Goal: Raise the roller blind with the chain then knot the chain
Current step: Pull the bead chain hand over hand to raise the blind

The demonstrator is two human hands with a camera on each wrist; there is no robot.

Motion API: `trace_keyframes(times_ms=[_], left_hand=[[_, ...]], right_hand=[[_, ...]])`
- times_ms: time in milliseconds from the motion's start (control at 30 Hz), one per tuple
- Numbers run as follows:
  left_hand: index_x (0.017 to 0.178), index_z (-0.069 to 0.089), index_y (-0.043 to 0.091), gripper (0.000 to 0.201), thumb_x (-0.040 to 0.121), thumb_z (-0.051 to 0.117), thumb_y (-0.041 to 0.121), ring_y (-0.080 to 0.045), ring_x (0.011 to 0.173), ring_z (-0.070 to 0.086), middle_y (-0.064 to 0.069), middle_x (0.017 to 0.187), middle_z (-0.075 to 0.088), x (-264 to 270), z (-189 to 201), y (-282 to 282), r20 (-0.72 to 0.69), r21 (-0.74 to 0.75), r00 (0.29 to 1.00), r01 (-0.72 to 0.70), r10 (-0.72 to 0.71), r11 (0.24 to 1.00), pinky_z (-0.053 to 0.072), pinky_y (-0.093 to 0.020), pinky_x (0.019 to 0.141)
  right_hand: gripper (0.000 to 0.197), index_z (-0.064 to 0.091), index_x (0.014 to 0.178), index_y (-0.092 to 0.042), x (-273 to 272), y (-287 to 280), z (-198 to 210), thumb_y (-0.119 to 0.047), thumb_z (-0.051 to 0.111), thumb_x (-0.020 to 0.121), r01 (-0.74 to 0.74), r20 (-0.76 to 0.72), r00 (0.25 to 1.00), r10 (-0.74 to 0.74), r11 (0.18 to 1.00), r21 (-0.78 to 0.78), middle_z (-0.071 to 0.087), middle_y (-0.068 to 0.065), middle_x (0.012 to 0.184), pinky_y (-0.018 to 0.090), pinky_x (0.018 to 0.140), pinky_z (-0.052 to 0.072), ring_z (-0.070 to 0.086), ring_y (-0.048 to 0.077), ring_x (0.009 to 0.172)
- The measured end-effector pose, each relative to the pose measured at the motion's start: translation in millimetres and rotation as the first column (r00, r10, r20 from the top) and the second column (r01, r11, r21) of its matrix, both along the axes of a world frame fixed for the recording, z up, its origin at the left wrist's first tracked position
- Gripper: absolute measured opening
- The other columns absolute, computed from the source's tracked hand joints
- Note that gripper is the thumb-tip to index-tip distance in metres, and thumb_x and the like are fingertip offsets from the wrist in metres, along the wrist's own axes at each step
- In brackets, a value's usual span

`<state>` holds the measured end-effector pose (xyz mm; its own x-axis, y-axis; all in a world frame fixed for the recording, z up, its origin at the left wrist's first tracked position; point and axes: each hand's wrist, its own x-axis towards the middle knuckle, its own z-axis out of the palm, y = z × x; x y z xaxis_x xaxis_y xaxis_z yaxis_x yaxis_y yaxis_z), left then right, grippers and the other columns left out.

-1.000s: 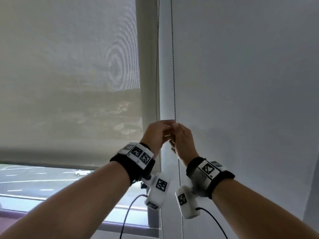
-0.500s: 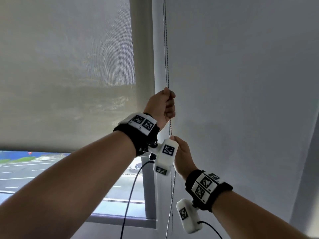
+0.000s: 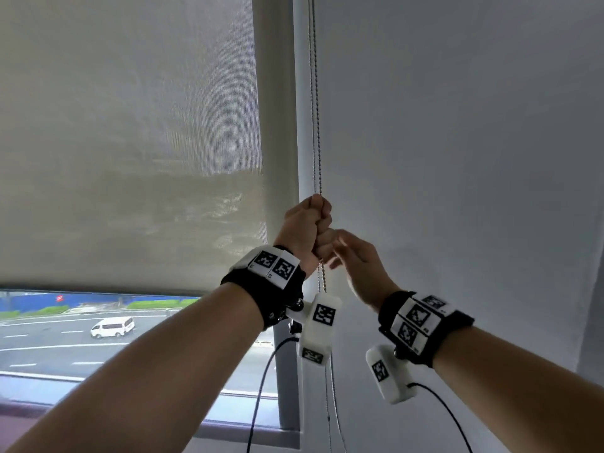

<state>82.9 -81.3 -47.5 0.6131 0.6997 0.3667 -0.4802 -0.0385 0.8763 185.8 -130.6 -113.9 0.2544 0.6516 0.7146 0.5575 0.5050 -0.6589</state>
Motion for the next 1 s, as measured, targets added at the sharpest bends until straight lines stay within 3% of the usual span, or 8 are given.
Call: trace_keyframes(times_ms=[167, 367, 500, 633, 733, 833, 933, 1000], left_hand=[[0.062, 0.043, 0.021, 0.034, 0.091, 0.029, 0.009, -0.008, 0.034, 0.018, 0.007, 0.044, 0.028, -6, -28, 1, -0.08, -0.024, 0.996, -0.041, 0.039, 0.999, 0.011, -0.016, 0.038], [0.06, 0.041, 0.024, 0.039, 0.084, 0.022, 0.0, -0.01, 0.038, 0.016, 0.005, 0.049, 0.025, -10, -82, 1, -0.214, -0.088, 0.977, -0.042, 0.023, 0.995, 0.008, -0.016, 0.042], [0.06, 0.044, 0.02, 0.04, 0.097, 0.029, 0.012, -0.009, 0.037, 0.016, 0.005, 0.048, 0.025, -14, -107, -4, -0.249, -0.099, 0.968, -0.029, 0.003, 0.995, 0.007, -0.018, 0.043], [0.062, 0.045, 0.018, 0.039, 0.097, 0.029, 0.011, -0.009, 0.036, 0.017, 0.004, 0.048, 0.027, -16, -109, -1, -0.244, -0.099, 0.97, -0.03, 0.004, 0.995, 0.011, -0.015, 0.041], [0.064, 0.047, 0.016, 0.036, 0.098, 0.033, 0.013, -0.009, 0.036, 0.019, 0.005, 0.046, 0.027, -17, -109, 3, -0.24, -0.077, 0.971, -0.007, -0.012, 0.997, 0.013, -0.015, 0.04], [0.073, 0.061, 0.009, 0.032, 0.097, 0.041, 0.019, -0.013, 0.039, 0.038, -0.001, 0.049, 0.044, -20, -105, 7, -0.219, -0.069, 0.974, 0.05, -0.064, 0.996, 0.031, -0.02, 0.038], [0.102, 0.063, 0.001, 0.039, 0.099, 0.034, 0.027, -0.023, 0.069, 0.064, -0.015, 0.079, 0.067, -23, -91, 8, -0.162, -0.132, 0.98, 0.092, -0.113, 0.987, 0.051, -0.028, 0.06], [0.109, 0.06, 0.001, 0.042, 0.099, 0.03, 0.029, -0.028, 0.091, 0.064, -0.017, 0.097, 0.069, -24, -80, 9, -0.139, -0.144, 0.987, 0.064, -0.084, 0.988, 0.049, -0.034, 0.081]], right_hand=[[0.028, 0.063, 0.104, -0.012, -1, -6, 49, -0.017, 0.036, 0.098, 0.019, 0.058, 0.998, -0.021, 0.999, 0.036, 0.067, 0.01, 0.085, 0.045, 0.075, 0.054, 0.064, 0.022, 0.08], [0.032, 0.059, 0.115, -0.003, -13, -6, 84, -0.018, 0.032, 0.104, -0.088, 0.006, 0.996, 0.088, 0.996, 0.025, 0.066, 0.019, 0.09, 0.04, 0.072, 0.054, 0.064, 0.027, 0.083], [0.035, 0.053, 0.119, 0.005, -22, -4, 94, -0.018, 0.031, 0.105, -0.168, -0.094, 0.982, 0.165, 0.985, -0.024, 0.064, 0.024, 0.09, 0.038, 0.07, 0.056, 0.065, 0.028, 0.08], [0.028, 0.054, 0.09, -0.002, -31, -2, 93, -0.011, 0.031, 0.104, -0.229, -0.228, 0.951, 0.209, 0.971, -0.066, 0.058, 0.017, 0.071, 0.034, 0.055, 0.052, 0.057, 0.025, 0.058], [0.034, 0.046, 0.072, -0.01, -34, 2, 92, 0.002, 0.026, 0.097, -0.211, -0.247, 0.95, 0.191, 0.975, -0.061, 0.045, 0.01, 0.058, 0.028, 0.047, 0.034, 0.038, 0.019, 0.048], [0.039, 0.039, 0.066, -0.015, -38, 4, 91, 0.009, 0.019, 0.088, -0.236, -0.313, 0.926, 0.21, 0.971, -0.047, 0.036, 0.0, 0.048, 0.026, 0.047, 0.019, 0.022, 0.014, 0.047], [0.041, 0.039, 0.064, -0.018, -40, 3, 89, 0.013, 0.015, 0.077, -0.199, -0.357, 0.918, 0.173, 0.979, -0.037, 0.036, -0.002, 0.05, 0.02, 0.043, 0.019, 0.022, 0.012, 0.043], [0.041, 0.04, 0.063, -0.019, -40, 2, 88, 0.013, 0.014, 0.066, -0.178, -0.369, 0.916, 0.154, 0.984, -0.029, 0.036, 0.0, 0.054, 0.018, 0.041, 0.02, 0.022, 0.01, 0.043]])
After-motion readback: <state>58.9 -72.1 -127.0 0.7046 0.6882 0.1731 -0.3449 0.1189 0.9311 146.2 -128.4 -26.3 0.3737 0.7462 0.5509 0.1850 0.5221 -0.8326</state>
